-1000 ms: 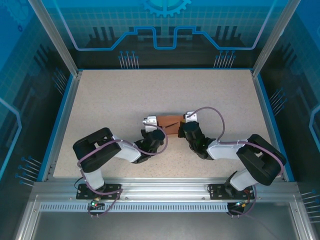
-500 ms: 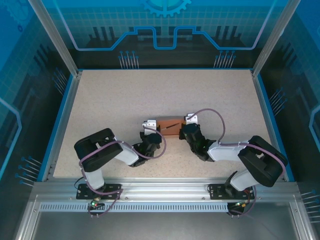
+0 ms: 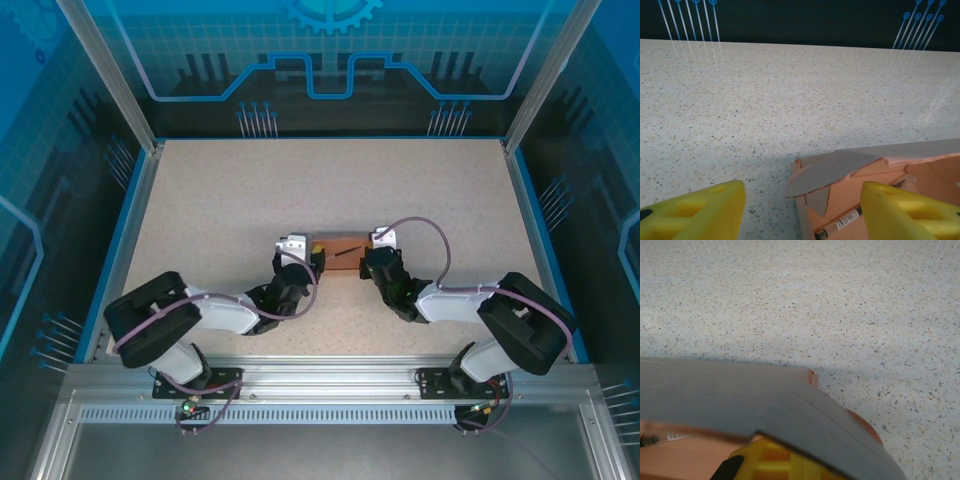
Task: Fold the paper box
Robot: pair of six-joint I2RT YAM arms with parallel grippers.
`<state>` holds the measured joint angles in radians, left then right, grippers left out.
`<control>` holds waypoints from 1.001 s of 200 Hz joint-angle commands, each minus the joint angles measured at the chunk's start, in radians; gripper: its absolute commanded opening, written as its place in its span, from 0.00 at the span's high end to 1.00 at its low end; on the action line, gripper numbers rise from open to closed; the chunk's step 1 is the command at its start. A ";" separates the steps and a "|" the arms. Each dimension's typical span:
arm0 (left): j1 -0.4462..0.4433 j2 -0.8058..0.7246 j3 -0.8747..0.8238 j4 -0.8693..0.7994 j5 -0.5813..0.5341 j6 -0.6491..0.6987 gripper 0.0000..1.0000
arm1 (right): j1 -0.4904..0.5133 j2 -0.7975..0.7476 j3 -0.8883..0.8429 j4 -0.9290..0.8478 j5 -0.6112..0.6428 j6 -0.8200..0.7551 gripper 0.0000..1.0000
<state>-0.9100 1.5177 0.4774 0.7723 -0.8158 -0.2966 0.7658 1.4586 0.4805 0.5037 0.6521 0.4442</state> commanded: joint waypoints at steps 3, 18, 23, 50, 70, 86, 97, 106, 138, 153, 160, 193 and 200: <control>-0.002 -0.134 -0.001 -0.220 0.059 -0.042 0.34 | 0.009 -0.018 0.024 -0.040 0.025 -0.010 1.00; -0.003 -0.225 0.034 -0.385 0.087 -0.060 0.32 | 0.007 -0.021 0.027 -0.042 0.023 -0.015 1.00; -0.003 -0.251 0.047 -0.439 0.094 -0.062 0.32 | 0.007 -0.021 0.030 -0.044 0.022 -0.016 1.00; 0.004 -0.373 0.119 -0.625 0.131 -0.057 0.31 | 0.003 -0.021 0.036 -0.045 0.018 -0.023 1.00; 0.058 -0.398 0.208 -0.729 0.243 -0.055 0.29 | 0.000 -0.015 0.036 -0.040 0.014 -0.026 1.00; 0.137 -0.352 0.300 -0.798 0.409 -0.059 0.29 | -0.001 -0.008 0.036 -0.035 0.011 -0.027 1.00; 0.175 -0.293 0.369 -0.833 0.496 -0.039 0.29 | -0.003 -0.003 0.036 -0.031 0.007 -0.028 1.00; 0.194 -0.238 0.434 -0.868 0.543 -0.010 0.29 | -0.005 0.000 0.036 -0.025 0.003 -0.028 1.00; 0.231 -0.048 0.642 -0.952 0.727 0.052 0.31 | -0.014 0.008 0.034 -0.017 -0.006 -0.037 1.00; 0.239 0.030 0.718 -0.973 0.812 0.062 0.31 | -0.022 0.014 0.030 -0.008 -0.015 -0.039 1.00; 0.240 0.066 0.749 -0.986 0.834 0.063 0.31 | -0.027 0.017 0.029 -0.005 -0.019 -0.040 1.00; 0.243 0.185 0.842 -1.046 0.957 0.057 0.33 | -0.040 0.022 0.024 -0.002 -0.032 -0.043 1.00; 0.244 0.193 0.835 -1.037 0.976 0.047 0.33 | -0.043 0.021 0.024 -0.002 -0.033 -0.044 1.00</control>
<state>-0.6758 1.6779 1.2789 -0.1967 0.0071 -0.2558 0.7399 1.4654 0.4980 0.4931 0.6292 0.4103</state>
